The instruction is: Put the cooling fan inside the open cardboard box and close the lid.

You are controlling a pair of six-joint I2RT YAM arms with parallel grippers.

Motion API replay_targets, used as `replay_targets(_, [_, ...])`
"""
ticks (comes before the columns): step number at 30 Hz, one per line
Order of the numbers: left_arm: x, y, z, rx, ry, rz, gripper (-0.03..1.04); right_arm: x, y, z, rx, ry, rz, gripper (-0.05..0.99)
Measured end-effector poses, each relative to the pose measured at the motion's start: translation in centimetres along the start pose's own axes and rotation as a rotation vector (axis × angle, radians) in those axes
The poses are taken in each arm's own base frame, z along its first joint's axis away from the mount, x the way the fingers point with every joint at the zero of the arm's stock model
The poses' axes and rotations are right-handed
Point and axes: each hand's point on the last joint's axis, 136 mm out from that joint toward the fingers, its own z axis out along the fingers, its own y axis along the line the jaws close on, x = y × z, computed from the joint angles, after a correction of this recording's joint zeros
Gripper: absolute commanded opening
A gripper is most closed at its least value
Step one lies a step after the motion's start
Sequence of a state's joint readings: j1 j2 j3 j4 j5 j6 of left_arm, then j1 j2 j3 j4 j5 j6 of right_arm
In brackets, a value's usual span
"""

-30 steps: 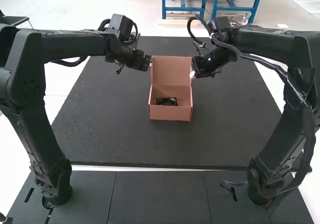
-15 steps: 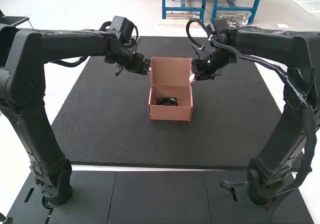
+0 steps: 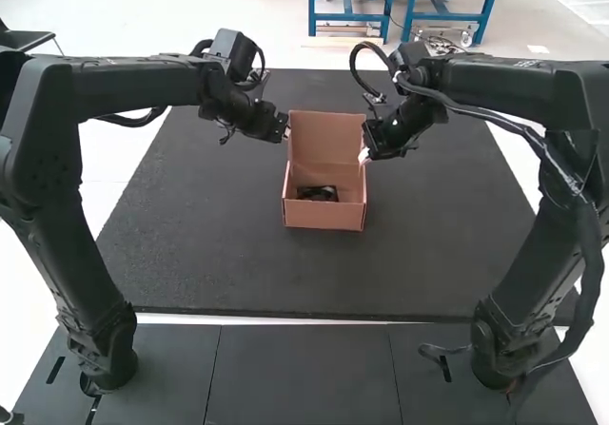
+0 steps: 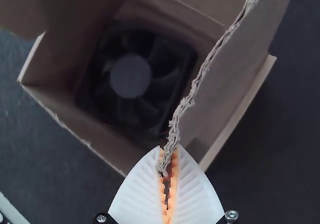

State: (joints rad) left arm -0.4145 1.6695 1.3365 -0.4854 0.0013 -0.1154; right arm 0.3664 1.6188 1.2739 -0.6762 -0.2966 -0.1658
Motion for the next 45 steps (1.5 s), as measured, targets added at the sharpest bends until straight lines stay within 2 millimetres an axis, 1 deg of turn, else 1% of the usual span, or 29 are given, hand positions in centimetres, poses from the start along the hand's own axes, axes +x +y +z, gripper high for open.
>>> replay_targets(3, [0.1,0.0,-0.4,0.000,0.006,0.002,0.97,0.3,0.2,0.1,-0.003,0.010,-0.002,-0.02])
replay_targets(8, [-0.3,0.0,-1.5,0.000,-0.011,0.002,0.97,1.4,0.8,0.6,-0.013,0.046,-0.006,-0.02])
replay_targets(12, [0.0,0.0,-2.2,0.001,-0.010,0.003,0.97,1.8,0.9,0.7,-0.014,0.060,-0.006,-0.02])
replay_targets(17, [1.0,0.0,-1.8,0.000,0.015,0.003,0.97,2.0,0.8,0.7,-0.012,0.071,-0.004,-0.02])
replay_targets(19, [1.0,0.0,-1.8,0.000,0.014,0.003,0.97,2.1,0.8,0.7,-0.009,0.074,-0.004,-0.02])
replay_targets(23, [-0.3,0.0,-2.5,-0.001,-0.043,0.000,0.97,2.1,0.8,0.7,-0.008,0.074,-0.004,-0.02])
replay_targets(26, [-1.6,0.6,-3.4,-0.016,-0.096,-0.012,0.97,2.1,0.8,0.7,-0.008,0.074,-0.004,-0.02])
replay_targets(29, [-2.8,2.1,-3.9,-0.048,-0.144,-0.035,0.97,2.1,0.8,0.7,-0.008,0.074,-0.004,-0.02])
replay_targets(32, [-3.0,3.8,-4.0,-0.091,-0.162,-0.056,0.97,2.1,0.8,0.7,-0.008,0.074,-0.004,-0.02])
replay_targets(36, [-2.0,4.6,-3.4,-0.124,-0.144,-0.061,0.97,2.1,0.8,0.7,-0.008,0.073,-0.005,-0.02])
replay_targets(40, [0.0,4.8,-2.3,-0.136,-0.095,-0.059,0.97,2.1,0.8,0.7,-0.008,0.073,-0.007,-0.02])
replay_targets(43, [0.9,4.6,-1.5,-0.136,-0.064,-0.048,0.97,2.1,0.8,0.7,-0.008,0.073,-0.007,-0.02])
replay_targets(45, [1.2,4.0,-1.0,-0.124,-0.053,-0.035,0.97,2.1,0.8,0.7,-0.008,0.073,-0.007,-0.02])
